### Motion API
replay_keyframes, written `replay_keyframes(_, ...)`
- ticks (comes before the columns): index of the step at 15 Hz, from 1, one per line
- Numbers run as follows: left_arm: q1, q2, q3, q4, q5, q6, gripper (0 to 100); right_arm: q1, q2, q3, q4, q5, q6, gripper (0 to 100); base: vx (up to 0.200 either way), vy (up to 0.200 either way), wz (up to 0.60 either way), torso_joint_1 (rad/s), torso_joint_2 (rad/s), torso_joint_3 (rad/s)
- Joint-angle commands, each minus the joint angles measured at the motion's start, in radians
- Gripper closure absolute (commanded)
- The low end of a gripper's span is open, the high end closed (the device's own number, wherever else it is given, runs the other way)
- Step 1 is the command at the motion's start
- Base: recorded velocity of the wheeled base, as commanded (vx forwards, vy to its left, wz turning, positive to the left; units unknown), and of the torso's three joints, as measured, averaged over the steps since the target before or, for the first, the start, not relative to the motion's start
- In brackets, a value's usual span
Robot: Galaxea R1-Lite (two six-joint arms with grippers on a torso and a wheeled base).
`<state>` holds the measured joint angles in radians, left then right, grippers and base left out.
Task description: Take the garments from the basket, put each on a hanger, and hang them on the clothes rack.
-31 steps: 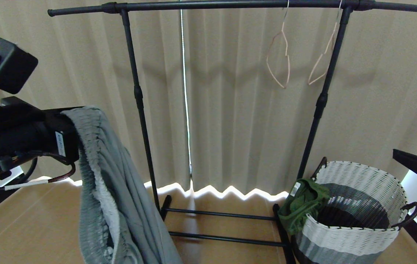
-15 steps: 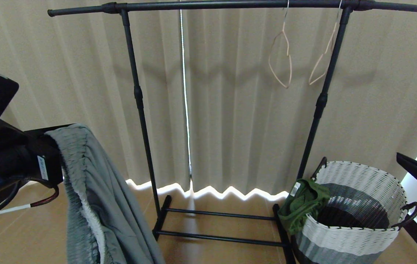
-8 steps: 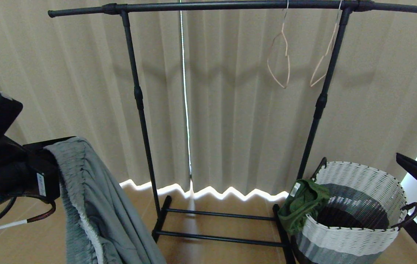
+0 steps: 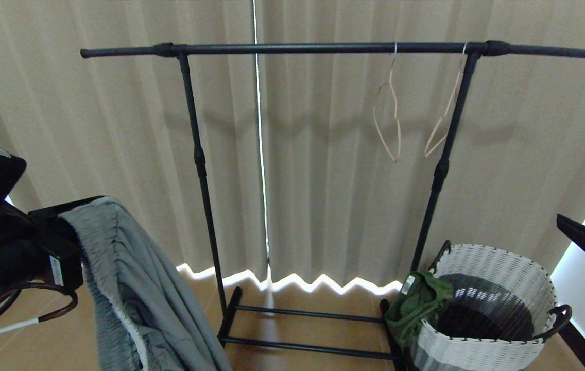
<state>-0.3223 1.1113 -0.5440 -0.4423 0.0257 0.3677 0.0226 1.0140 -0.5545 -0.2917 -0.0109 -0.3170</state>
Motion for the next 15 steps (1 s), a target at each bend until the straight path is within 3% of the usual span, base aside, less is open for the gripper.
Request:
replay_keyframes(1,0.000,0.004,0.009,0.001,0.000,-0.001,100,0.000,0.001,0.001,0.000,0.000,-0.001,0,0.000,0.000,0.00,0.022,-0.51,-0.246)
replay_keyframes(15,0.002,-0.018,0.003,0.001,0.008,-0.003,100,0.005,0.012,-0.012,-0.010,0.009,0.001,0,0.000,0.000,0.00,0.260,-0.49,-0.264)
